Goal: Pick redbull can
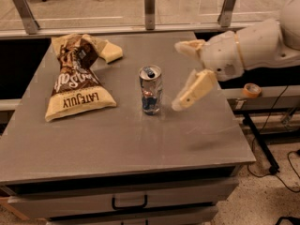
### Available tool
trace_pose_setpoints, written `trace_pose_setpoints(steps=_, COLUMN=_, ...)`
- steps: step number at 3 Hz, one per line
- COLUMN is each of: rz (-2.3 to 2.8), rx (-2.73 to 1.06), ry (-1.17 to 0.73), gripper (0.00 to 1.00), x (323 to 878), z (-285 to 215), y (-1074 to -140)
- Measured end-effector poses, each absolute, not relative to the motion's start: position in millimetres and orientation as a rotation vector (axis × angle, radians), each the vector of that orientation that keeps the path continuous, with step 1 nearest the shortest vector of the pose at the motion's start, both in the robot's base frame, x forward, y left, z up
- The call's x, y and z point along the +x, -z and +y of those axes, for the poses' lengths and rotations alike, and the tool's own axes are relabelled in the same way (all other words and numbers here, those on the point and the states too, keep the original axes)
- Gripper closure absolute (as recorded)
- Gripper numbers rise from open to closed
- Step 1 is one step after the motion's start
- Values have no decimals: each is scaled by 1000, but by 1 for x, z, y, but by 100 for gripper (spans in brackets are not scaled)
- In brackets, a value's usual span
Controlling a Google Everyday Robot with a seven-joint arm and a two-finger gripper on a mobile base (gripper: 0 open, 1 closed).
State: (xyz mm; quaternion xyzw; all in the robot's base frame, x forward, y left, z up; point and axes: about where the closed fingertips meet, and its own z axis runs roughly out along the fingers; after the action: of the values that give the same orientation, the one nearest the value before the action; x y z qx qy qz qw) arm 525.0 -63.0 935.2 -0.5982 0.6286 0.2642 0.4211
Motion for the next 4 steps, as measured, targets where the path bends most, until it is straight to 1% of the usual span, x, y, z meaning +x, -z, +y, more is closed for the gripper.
trace_pose_setpoints(steps=1, rz=1468, rx=-1491, ry=-851, gripper=0, x=521, z=-14, y=-936)
trace_pose_setpoints(steps=2, rz=1414, rx=-1463, ry=-987, gripper=19, x=521, z=21, y=-913)
trace_pose_setpoints(steps=3, rz=1343, rx=-1402, ry=-1044, gripper=42, x=533, z=32, y=-898)
trace_pose_setpoints(steps=4, rz=1306, rx=-1375, ry=-1059, gripper=65, x=537, z=33, y=-896)
